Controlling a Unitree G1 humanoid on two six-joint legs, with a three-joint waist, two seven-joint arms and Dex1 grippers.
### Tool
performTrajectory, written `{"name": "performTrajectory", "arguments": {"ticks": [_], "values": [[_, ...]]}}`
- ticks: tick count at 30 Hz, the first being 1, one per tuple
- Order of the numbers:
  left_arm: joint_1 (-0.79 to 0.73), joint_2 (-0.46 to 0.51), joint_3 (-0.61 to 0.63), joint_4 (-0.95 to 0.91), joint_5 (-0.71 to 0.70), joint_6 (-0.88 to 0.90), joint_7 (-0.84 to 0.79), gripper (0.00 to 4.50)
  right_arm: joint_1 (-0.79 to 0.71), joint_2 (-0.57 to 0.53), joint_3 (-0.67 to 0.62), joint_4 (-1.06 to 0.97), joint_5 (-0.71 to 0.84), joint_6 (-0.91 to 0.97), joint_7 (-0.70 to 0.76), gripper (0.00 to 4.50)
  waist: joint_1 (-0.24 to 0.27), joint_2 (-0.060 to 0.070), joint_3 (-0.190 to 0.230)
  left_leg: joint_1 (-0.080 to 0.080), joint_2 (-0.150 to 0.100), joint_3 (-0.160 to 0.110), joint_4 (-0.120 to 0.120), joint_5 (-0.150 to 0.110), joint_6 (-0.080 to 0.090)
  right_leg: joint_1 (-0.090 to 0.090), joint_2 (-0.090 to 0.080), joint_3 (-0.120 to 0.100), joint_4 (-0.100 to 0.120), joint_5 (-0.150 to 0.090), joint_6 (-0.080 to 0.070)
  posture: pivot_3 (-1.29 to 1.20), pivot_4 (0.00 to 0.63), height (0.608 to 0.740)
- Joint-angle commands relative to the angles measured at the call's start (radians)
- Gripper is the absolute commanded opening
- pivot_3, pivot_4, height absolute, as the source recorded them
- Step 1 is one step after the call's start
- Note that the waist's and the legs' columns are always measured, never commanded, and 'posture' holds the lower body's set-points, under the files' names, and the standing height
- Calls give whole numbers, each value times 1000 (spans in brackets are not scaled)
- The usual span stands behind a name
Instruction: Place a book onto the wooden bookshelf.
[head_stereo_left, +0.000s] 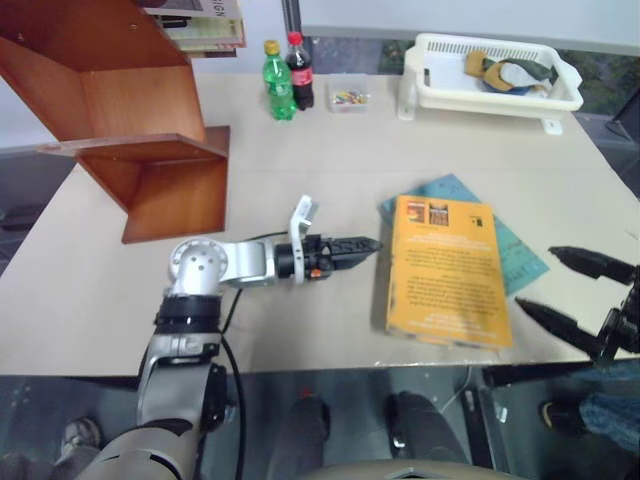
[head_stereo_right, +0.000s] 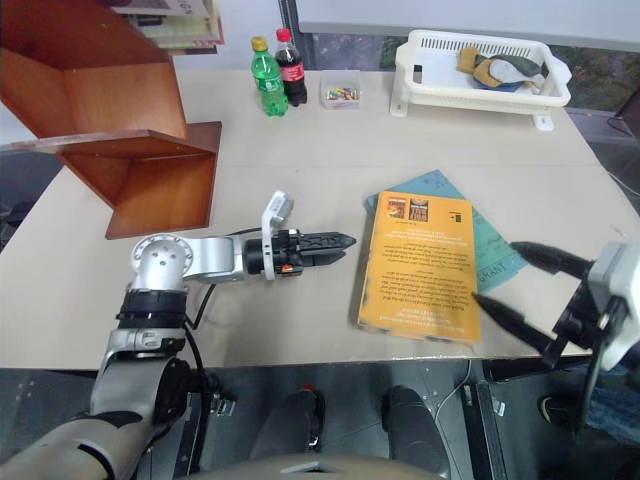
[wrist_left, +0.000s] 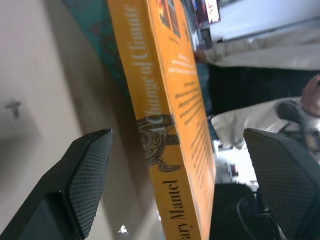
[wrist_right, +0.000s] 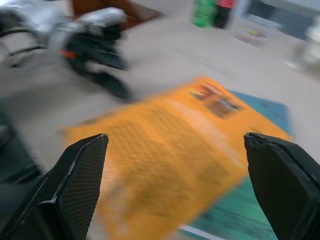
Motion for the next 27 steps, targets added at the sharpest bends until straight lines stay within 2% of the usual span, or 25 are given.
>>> {"name": "performTrajectory", "arguments": {"ticks": [1,9,13,27], "values": [[-40,-14,-35,33,59,3,-83,4500,67,22,-40,-96,57,-27,-64,4471,3,0,0,0,0,0,0,0,0,0,0,0,0,0,0,0,150,740],[-91,-70,-88,103,181,-14,-214,4500,279,6,-64,-128,101,-183,-132,4471,12,0,0,-3,-3,-1,0,0,0,0,-3,-1,-2,0,0,0,150,740],[-117,-122,-97,157,243,-36,-249,4500,378,0,-58,-128,69,-295,-149,4471,12,0,0,-3,-3,-2,0,0,0,0,-3,-2,-2,0,0,0,150,740],[-150,-213,-104,236,371,-59,-359,4500,617,-42,-51,-128,47,-523,-199,4471,12,-1,1,-3,-3,-2,0,0,0,0,-3,-2,-3,-1,1,0,150,740]]}}
